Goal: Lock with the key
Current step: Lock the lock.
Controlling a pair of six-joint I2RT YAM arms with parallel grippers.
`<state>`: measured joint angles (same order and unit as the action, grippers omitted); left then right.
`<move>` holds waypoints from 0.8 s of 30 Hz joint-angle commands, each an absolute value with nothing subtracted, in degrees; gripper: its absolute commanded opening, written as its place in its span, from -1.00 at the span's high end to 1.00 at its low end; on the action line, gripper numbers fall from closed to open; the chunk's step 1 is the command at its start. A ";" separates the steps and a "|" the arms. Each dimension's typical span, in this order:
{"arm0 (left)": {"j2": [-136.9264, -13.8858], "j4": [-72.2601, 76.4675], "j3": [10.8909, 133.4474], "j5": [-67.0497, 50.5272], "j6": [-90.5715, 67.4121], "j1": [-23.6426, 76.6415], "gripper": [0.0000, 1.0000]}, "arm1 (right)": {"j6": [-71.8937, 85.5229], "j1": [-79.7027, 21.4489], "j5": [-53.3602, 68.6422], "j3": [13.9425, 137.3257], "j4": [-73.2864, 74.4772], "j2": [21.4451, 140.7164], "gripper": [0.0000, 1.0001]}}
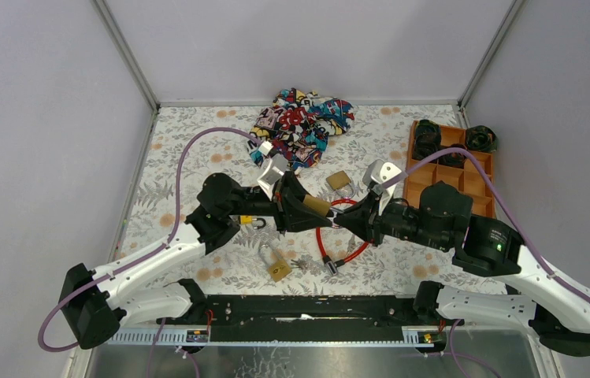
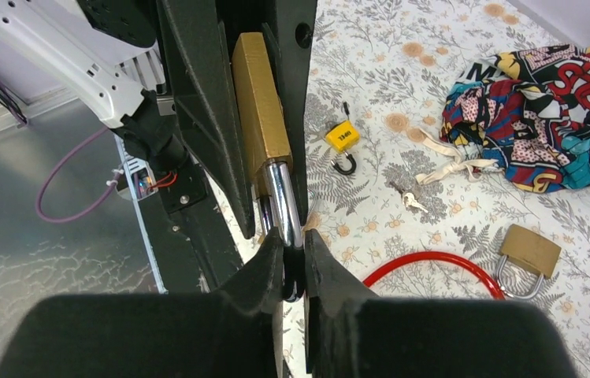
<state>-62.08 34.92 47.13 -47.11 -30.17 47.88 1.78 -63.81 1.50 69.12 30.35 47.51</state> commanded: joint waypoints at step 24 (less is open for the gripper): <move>-59.18 21.94 38.11 -48.57 2.89 39.05 -0.89 | 4.57 -56.33 5.00 60.08 23.47 44.65 1.00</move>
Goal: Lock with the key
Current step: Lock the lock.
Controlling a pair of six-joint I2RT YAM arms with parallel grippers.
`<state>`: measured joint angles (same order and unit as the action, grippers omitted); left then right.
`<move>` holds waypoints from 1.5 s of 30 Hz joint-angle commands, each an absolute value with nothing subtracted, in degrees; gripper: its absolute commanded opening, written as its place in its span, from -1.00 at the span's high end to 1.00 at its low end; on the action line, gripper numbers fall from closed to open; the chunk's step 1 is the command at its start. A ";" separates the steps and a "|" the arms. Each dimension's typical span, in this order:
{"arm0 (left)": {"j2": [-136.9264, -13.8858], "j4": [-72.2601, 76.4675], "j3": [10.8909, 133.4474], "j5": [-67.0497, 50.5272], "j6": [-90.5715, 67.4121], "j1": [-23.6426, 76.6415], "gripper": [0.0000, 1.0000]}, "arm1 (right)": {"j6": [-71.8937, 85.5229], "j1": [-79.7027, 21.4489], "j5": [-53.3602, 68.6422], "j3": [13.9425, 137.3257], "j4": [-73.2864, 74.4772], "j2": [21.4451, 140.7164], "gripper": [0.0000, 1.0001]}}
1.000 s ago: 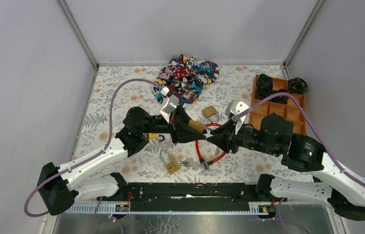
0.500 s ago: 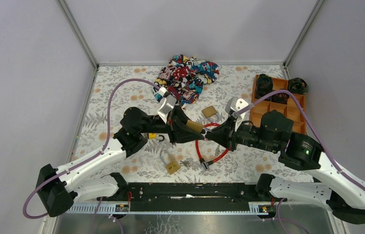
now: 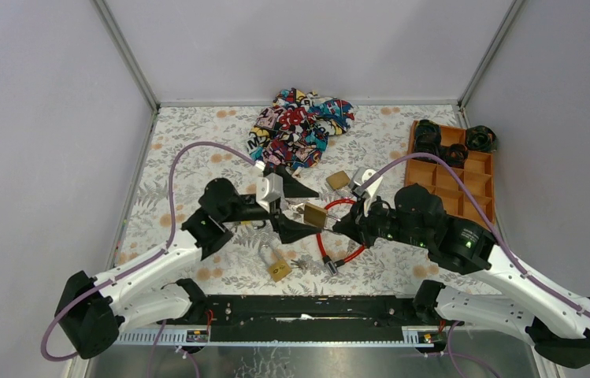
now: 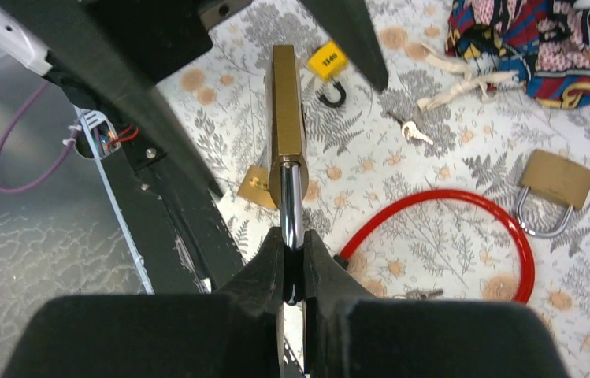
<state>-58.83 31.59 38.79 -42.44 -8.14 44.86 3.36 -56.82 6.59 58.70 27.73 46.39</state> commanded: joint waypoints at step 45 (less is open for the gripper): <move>-58.97 -18.25 43.24 -51.11 39.16 27.90 1.00 | 0.26 -56.34 5.48 66.25 35.02 44.89 1.00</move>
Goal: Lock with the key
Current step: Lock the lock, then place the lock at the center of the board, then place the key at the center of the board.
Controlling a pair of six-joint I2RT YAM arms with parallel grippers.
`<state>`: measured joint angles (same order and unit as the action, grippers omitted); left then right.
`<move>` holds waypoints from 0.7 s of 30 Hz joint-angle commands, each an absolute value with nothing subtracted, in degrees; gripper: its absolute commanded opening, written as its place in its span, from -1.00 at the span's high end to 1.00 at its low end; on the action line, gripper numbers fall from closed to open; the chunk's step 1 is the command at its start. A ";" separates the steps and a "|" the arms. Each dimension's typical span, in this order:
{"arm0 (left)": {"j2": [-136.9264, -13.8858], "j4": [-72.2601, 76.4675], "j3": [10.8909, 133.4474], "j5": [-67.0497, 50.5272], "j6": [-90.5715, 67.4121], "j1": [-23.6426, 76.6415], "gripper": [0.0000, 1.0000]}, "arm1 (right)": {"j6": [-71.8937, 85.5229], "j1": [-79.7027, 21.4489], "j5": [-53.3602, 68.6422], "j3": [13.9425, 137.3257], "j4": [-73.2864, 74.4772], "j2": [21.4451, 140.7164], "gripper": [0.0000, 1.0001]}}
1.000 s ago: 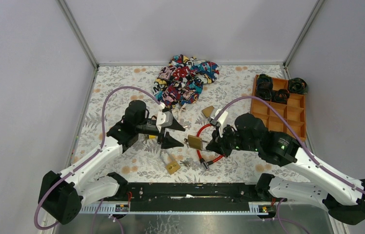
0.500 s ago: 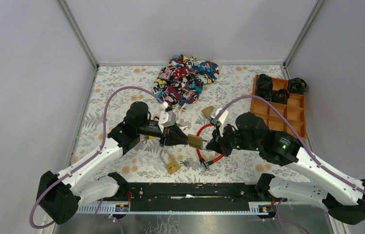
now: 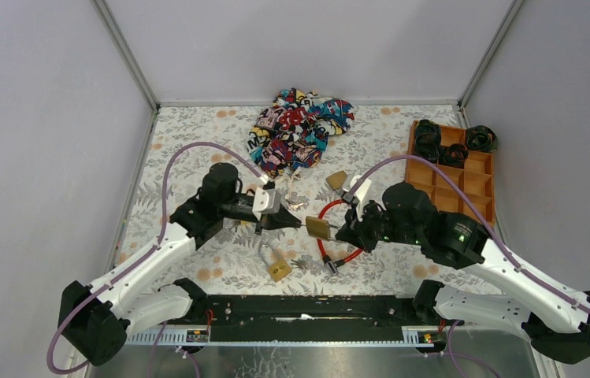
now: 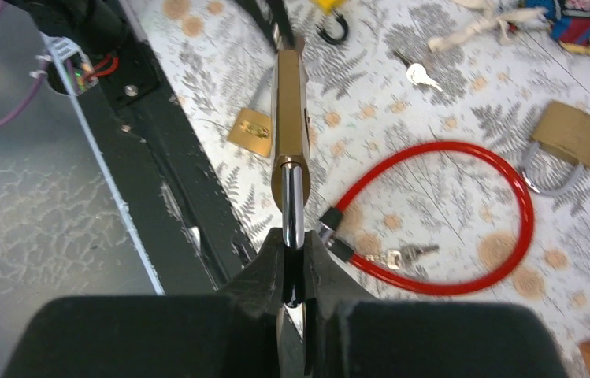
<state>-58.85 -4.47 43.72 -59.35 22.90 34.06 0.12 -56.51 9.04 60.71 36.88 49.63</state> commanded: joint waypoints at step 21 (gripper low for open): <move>-53.09 -33.80 34.07 -27.83 79.17 -7.21 1.00 | 24.56 -56.34 29.13 76.04 1.60 91.77 1.00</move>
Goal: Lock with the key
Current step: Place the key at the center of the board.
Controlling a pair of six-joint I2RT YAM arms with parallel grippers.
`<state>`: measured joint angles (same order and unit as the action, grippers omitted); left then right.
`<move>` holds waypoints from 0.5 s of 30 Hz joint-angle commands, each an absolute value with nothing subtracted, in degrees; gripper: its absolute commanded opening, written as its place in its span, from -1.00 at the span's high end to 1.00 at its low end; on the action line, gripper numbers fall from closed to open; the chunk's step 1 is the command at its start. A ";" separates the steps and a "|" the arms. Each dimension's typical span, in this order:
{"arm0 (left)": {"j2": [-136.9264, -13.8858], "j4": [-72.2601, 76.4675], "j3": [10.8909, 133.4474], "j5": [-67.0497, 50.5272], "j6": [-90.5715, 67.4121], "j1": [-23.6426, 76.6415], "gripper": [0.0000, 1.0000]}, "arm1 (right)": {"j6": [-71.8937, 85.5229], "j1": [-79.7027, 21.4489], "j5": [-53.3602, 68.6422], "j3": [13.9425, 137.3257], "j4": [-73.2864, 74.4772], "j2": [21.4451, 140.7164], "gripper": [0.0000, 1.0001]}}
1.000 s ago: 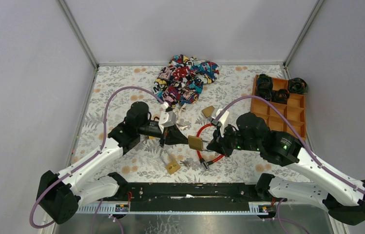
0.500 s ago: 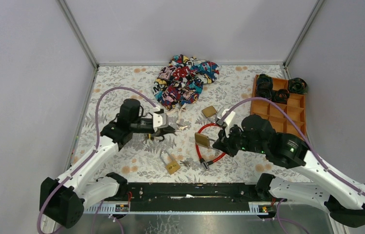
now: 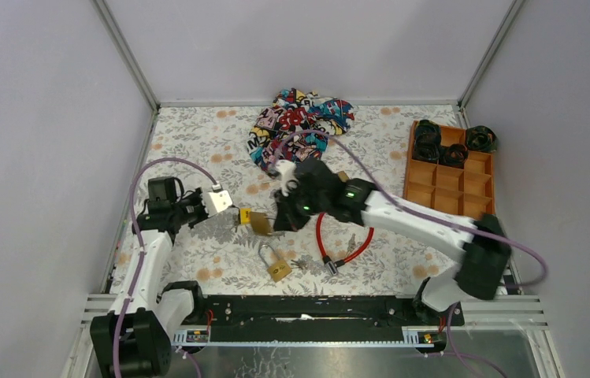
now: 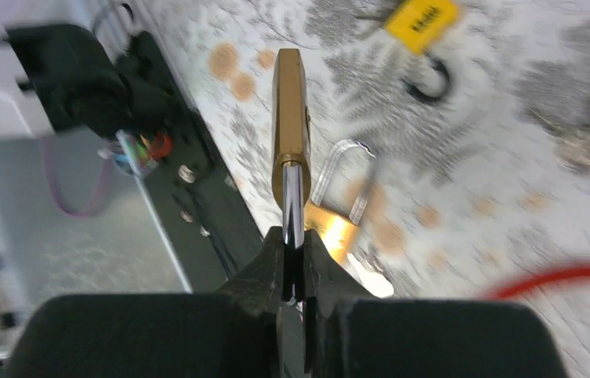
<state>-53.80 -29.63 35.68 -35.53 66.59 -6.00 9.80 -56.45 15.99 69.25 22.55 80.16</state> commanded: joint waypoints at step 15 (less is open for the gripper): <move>-48.54 -44.64 24.39 -30.30 90.55 -7.12 0.92 | 51.76 -58.71 42.31 92.80 -6.02 131.62 1.00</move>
